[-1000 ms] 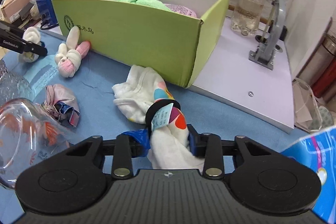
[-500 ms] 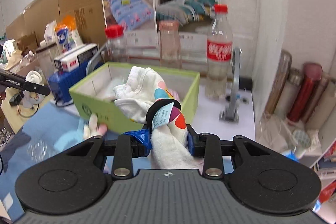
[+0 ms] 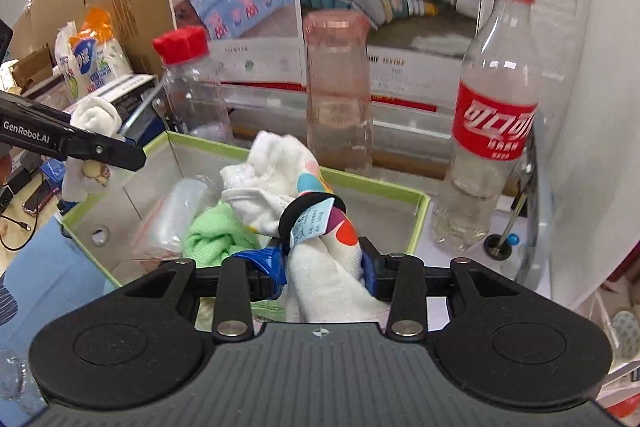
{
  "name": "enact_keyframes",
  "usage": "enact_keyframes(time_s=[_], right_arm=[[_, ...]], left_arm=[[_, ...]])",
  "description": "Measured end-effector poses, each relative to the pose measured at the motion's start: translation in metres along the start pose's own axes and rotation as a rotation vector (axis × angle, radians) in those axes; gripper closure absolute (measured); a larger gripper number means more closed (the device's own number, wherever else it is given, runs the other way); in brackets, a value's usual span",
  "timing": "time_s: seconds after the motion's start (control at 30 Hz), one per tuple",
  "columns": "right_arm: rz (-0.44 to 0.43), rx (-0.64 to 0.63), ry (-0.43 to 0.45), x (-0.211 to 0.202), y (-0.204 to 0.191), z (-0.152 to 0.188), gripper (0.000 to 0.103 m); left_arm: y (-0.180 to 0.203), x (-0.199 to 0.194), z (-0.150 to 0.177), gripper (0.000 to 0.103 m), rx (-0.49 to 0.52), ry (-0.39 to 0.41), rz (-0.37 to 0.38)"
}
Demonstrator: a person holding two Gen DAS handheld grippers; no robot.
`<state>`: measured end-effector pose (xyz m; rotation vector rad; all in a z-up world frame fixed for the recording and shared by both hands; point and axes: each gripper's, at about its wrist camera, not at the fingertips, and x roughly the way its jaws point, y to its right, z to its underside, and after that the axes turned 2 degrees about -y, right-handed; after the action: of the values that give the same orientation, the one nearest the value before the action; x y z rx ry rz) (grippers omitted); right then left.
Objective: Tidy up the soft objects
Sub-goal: 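Lower the sock bundle into the green box with the left tool while the right tool releases the cloth there, then move the left tool to the pink-and-white sock bundle beside the box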
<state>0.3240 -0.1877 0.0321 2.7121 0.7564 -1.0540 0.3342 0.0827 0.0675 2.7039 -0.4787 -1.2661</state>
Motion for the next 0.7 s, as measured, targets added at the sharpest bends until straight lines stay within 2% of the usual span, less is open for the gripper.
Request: enact_keyframes(time_s=[0.03,0.13,0.2,0.3,0.37,0.43,0.47,0.5,0.53,0.7], right_arm=[[0.013,0.008,0.006,0.002,0.000,0.001,0.077],[0.021,0.036,0.030,-0.001,0.000,0.000,0.073],[0.019,0.061,0.092,-0.012,-0.002,-0.001,0.071],[0.065,0.081,0.208,-0.036,-0.009,-0.003,0.066],[0.065,0.094,0.253,-0.054,-0.013,-0.005,0.063],[0.049,0.119,0.266,-0.071,-0.018,-0.003,0.060],[0.041,0.135,0.274,-0.080,-0.021,0.001,0.059],[0.032,0.151,0.280,-0.089,-0.024,0.005,0.058],[0.022,0.160,0.280,-0.097,-0.027,0.011,0.057],[-0.007,0.232,0.285,-0.131,-0.043,0.058,0.054]], left_arm=[[-0.001,0.002,0.001,0.025,-0.001,0.003,-0.008],[-0.002,-0.005,0.006,0.023,0.001,0.040,-0.024],[-0.003,-0.013,0.008,0.023,-0.011,0.052,-0.024],[-0.005,-0.027,0.013,0.022,-0.039,0.058,-0.019],[-0.003,-0.041,0.021,0.022,-0.036,0.070,-0.020],[0.001,-0.055,0.032,0.021,-0.023,0.087,-0.026],[0.003,-0.062,0.038,0.016,-0.017,0.096,-0.031],[0.005,-0.069,0.046,0.011,-0.014,0.107,-0.039],[0.008,-0.077,0.054,0.001,-0.010,0.120,-0.052],[0.026,-0.111,0.098,0.001,0.030,0.165,-0.077]])
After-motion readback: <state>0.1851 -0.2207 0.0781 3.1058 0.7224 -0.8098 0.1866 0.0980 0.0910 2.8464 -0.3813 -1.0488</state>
